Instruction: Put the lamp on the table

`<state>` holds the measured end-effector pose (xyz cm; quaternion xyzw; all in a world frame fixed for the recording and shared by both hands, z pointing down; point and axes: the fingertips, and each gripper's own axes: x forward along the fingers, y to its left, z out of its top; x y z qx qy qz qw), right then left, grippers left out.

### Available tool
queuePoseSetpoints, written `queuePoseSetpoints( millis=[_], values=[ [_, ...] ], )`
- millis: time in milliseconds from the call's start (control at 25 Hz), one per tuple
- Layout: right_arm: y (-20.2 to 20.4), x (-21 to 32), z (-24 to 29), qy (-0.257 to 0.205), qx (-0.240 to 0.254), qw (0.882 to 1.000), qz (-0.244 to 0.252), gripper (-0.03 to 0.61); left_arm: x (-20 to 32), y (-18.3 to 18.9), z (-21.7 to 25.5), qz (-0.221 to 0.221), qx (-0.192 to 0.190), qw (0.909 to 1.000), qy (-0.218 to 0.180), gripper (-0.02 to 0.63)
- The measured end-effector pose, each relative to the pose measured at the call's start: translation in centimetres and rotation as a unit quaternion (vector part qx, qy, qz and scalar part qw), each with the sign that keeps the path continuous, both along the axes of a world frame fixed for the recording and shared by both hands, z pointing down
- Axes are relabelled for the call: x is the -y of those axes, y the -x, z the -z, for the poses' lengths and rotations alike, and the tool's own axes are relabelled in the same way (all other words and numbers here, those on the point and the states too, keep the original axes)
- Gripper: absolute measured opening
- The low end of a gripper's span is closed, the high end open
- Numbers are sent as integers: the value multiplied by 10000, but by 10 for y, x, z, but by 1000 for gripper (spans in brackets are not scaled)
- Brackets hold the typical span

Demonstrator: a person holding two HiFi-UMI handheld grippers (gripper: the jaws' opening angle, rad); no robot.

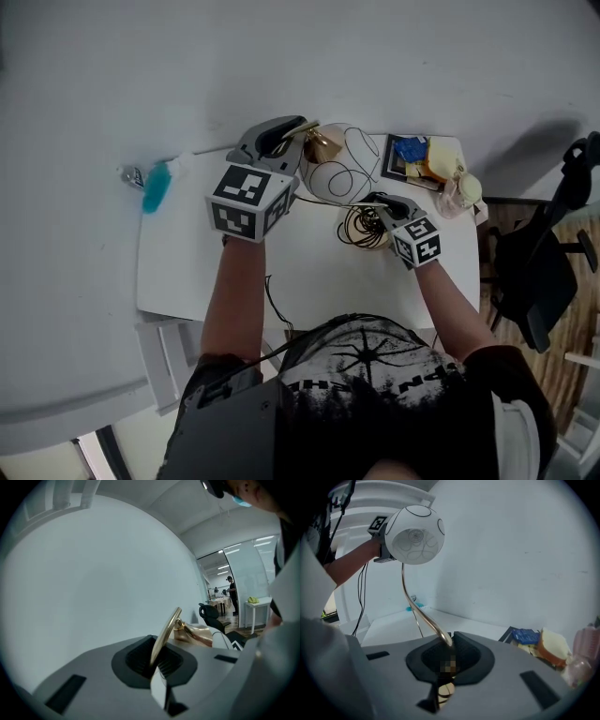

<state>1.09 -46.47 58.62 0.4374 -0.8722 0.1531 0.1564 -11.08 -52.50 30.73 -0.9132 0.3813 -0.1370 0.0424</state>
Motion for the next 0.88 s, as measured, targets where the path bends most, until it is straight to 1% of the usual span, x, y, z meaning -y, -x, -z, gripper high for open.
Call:
queuePoseSetpoints(
  millis=[160, 440, 600, 880],
  values=[
    [11, 37, -3, -10, 158, 9998, -124, 21, 31, 2, 1, -51, 170, 9998, -68, 15],
    [18, 100, -9, -34, 307, 9987, -407, 21, 82, 1, 1, -152, 428, 9987, -228, 15],
    [16, 130, -16, -32, 361, 9977, -567, 23, 106, -3, -4, -216, 598, 9976, -265, 15],
    [19, 169, -25, -71, 398, 9969, -671, 23, 133, -13, -5, -350, 880, 9946, -422, 15]
  ],
)
